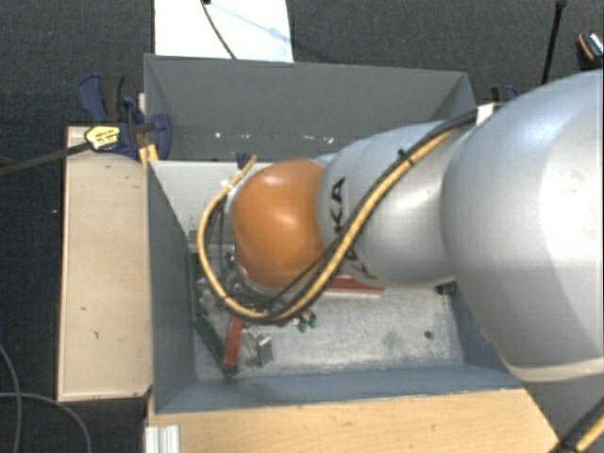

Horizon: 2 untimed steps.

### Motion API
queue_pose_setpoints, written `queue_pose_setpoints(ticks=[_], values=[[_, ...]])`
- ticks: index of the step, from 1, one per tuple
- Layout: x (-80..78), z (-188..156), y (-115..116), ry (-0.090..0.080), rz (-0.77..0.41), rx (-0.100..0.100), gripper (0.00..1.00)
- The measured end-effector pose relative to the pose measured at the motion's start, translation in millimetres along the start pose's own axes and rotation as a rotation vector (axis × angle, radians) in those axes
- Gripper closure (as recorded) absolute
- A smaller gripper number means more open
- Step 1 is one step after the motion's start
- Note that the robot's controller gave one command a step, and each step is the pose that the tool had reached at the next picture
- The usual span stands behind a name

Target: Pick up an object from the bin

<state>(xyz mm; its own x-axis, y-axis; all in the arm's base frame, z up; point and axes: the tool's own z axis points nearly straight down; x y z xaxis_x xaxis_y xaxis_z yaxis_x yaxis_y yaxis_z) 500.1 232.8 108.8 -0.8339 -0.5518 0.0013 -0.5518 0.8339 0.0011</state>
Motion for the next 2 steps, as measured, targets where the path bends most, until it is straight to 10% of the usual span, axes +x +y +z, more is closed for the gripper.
queue_pose_setpoints(ticks=[1,2], values=[[-10.1,38.7,-43.5,-0.004,-0.388,0.002,0.0],[-10.8,37.8,-41.9,-0.005,-0.384,0.001,1.0]])
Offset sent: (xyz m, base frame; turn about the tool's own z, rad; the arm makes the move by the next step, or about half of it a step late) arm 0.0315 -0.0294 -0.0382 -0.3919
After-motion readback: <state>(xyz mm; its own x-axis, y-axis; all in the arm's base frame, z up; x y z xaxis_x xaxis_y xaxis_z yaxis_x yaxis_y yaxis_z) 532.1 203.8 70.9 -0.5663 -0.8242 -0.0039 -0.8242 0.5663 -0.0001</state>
